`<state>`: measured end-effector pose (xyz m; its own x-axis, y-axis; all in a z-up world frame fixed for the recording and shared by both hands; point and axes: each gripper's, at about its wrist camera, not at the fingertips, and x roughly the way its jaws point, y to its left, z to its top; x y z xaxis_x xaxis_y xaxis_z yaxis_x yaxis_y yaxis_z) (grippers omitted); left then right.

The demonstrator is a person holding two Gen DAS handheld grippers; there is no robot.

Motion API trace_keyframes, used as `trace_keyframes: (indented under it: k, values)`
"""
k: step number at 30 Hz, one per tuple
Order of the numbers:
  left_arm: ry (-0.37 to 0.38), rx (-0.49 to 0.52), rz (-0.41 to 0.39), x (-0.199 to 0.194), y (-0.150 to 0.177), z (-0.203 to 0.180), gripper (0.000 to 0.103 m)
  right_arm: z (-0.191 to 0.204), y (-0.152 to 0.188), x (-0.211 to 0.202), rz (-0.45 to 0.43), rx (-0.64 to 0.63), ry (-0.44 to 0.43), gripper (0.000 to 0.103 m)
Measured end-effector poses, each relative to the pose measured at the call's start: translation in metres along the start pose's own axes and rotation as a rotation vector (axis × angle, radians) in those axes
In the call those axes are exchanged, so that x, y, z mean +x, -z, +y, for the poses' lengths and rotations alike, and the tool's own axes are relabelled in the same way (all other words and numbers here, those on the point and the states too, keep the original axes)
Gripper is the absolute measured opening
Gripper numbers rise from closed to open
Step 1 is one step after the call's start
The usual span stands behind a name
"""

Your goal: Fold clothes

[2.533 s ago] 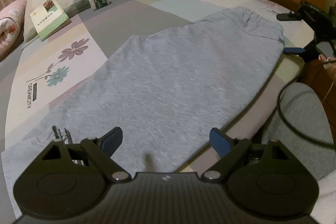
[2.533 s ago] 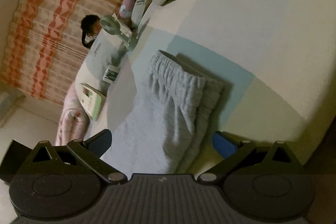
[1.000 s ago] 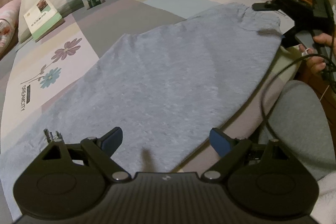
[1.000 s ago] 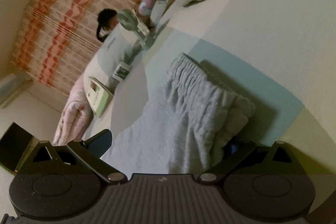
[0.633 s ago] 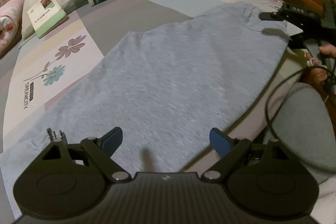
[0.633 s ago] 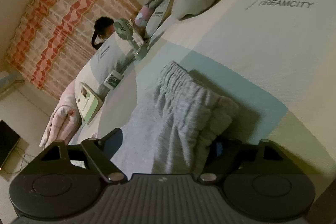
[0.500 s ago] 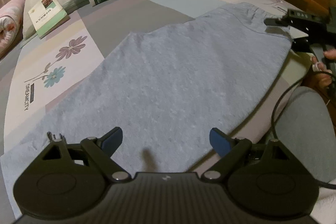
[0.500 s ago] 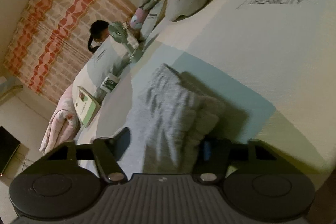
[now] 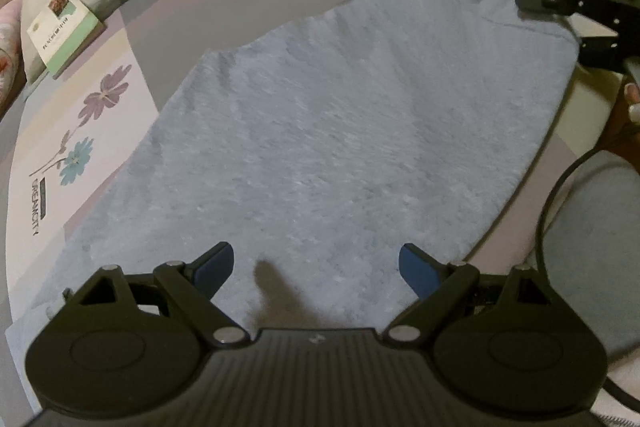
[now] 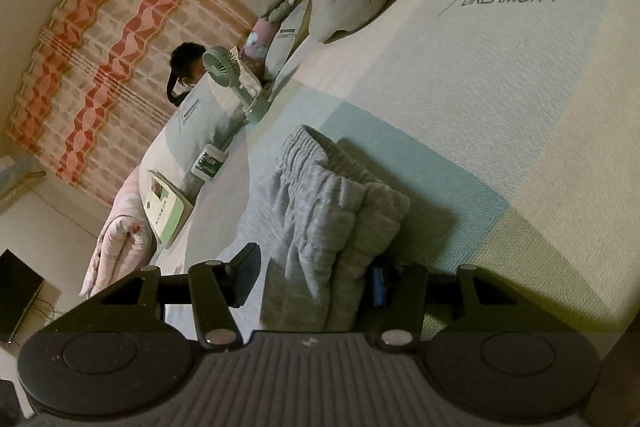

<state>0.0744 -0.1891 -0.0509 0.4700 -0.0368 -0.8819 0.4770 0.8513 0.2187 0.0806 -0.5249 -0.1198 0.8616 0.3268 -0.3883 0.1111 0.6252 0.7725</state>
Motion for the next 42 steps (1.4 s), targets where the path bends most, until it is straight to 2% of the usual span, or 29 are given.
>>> trace_keyframes:
  k: [8, 9, 10, 12, 16, 21, 30, 42]
  values:
    - [-0.01, -0.042, 0.036, 0.006, -0.016, -0.001, 0.09, -0.005, -0.001, -0.003, -0.01, 0.019, -0.026, 0.056]
    - [-0.012, -0.046, 0.038, 0.006, -0.016, -0.002, 0.09, -0.005, -0.001, -0.002, -0.01, 0.02, -0.012, 0.049]
    - [-0.014, -0.05, 0.04, 0.006, -0.017, -0.002, 0.09, -0.007, -0.001, -0.002, -0.01, 0.024, -0.001, 0.037]
    - [-0.016, -0.058, 0.044, 0.006, -0.019, -0.003, 0.09, -0.012, -0.001, -0.003, -0.01, 0.038, 0.014, 0.028]
    - [-0.028, -0.056, 0.046, 0.006, -0.022, -0.005, 0.09, -0.017, -0.005, -0.002, 0.016, 0.067, -0.002, 0.028]
    - [-0.034, -0.048, 0.046, 0.006, -0.023, -0.006, 0.09, -0.016, -0.004, -0.002, 0.002, 0.083, 0.006, 0.031]
    - [-0.034, -0.06, 0.05, 0.007, -0.024, -0.005, 0.09, -0.013, -0.003, -0.005, -0.003, 0.079, 0.017, 0.028]
    - [0.019, -0.083, 0.001, -0.006, -0.01, 0.009, 0.09, -0.015, -0.005, -0.002, 0.012, 0.102, 0.03, 0.028]
